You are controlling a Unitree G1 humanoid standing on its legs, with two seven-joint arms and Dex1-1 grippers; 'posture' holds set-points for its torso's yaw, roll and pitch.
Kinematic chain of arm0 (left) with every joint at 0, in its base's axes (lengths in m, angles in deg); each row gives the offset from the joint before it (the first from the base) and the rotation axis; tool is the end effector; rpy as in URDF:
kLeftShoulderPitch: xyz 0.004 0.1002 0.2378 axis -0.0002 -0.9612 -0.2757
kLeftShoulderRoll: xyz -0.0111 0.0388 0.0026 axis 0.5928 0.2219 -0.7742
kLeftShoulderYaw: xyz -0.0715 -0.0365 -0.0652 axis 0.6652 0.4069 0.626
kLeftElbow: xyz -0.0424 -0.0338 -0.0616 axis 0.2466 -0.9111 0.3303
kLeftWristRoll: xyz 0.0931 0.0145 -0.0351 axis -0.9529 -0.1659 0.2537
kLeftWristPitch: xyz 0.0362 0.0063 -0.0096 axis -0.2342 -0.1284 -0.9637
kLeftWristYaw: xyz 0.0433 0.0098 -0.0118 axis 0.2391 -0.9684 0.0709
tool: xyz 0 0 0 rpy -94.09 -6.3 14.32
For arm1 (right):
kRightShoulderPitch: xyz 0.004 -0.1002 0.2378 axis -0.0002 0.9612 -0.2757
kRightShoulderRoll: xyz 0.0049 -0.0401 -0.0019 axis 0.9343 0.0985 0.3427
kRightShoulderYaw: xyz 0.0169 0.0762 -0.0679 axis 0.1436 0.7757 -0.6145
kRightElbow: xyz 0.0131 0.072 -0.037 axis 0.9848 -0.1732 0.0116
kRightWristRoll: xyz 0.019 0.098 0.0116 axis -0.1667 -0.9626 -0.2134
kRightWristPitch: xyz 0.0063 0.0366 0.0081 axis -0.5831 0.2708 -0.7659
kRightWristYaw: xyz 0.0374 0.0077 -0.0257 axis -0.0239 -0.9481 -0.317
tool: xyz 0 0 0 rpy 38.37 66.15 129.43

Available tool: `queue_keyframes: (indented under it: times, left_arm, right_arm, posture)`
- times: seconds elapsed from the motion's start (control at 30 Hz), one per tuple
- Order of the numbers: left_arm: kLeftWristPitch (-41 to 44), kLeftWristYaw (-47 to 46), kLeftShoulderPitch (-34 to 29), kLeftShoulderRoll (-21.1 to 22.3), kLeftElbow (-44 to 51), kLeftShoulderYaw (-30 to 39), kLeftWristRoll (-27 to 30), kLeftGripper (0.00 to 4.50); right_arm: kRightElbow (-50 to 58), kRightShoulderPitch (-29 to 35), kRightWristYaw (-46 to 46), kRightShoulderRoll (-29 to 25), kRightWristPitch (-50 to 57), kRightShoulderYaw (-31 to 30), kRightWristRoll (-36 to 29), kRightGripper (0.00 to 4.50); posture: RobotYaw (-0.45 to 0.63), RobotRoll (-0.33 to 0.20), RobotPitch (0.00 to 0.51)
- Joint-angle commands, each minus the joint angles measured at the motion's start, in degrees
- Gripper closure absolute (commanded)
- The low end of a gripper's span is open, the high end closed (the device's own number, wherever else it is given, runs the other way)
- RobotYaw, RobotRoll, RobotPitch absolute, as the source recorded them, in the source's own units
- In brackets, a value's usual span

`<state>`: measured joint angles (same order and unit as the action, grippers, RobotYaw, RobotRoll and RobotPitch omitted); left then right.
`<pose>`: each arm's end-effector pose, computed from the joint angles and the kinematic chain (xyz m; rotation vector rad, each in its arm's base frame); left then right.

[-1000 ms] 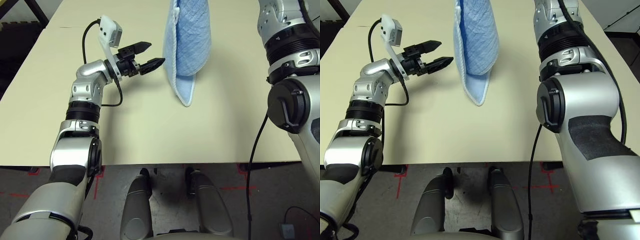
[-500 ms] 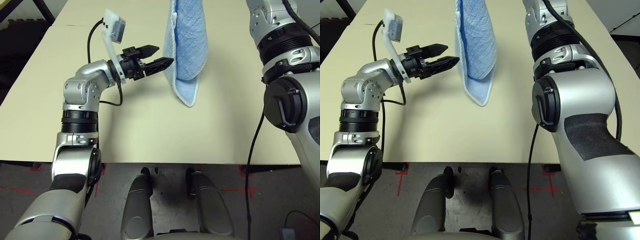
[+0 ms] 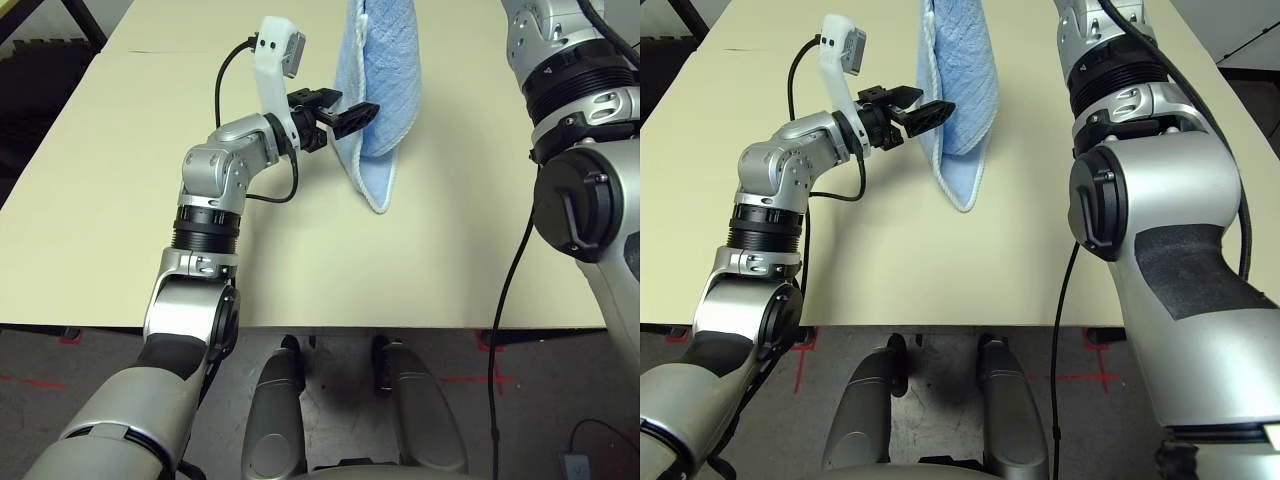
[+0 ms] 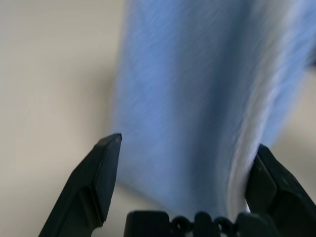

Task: Fold the towel and set it aside.

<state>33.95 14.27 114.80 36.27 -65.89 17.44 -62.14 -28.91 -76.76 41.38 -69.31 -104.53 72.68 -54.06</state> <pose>0.3565 0.1550 0.2254 0.0882 0.0959 -0.6983 0.3490 -0.1375 0.3898 -0.3180 -0.9036 0.4845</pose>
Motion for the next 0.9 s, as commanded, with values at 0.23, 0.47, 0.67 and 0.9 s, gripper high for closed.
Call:
queue_keyframes:
  times: [0.23, 0.47, 0.67, 0.9]
  left_arm:
    - [-14.9, 1.3, 6.7, 7.5, -22.6, -0.1, -7.8, 0.00]
    - [-17.4, 10.3, 7.8, 9.4, -26.5, -1.2, -9.1, 0.00]
    - [-11.7, 21.8, 7.6, 12.3, -25.5, -4.1, -10.6, 0.00]
    - [-11.6, 20.6, 6.0, 11.9, -25.7, -3.8, -11.4, 0.00]
  right_arm:
    - [0.3, -1.0, 0.1, -1.7, 0.1, 0.5, -0.1, 4.47]
    - [0.2, -1.2, -0.1, -2.6, 0.2, 0.6, -0.1, 4.47]
    - [-0.2, -1.2, 1.2, -3.4, 0.2, 0.5, 0.2, 4.47]
    - [-0.7, -2.0, 1.6, -4.4, 0.2, 0.6, 0.4, 4.47]
  posture:
    - [-0.05, 0.000, 0.247]
    - [-0.05, 0.000, 0.241]
    - [-0.04, 0.000, 0.242]
    - [-0.03, 0.000, 0.238]
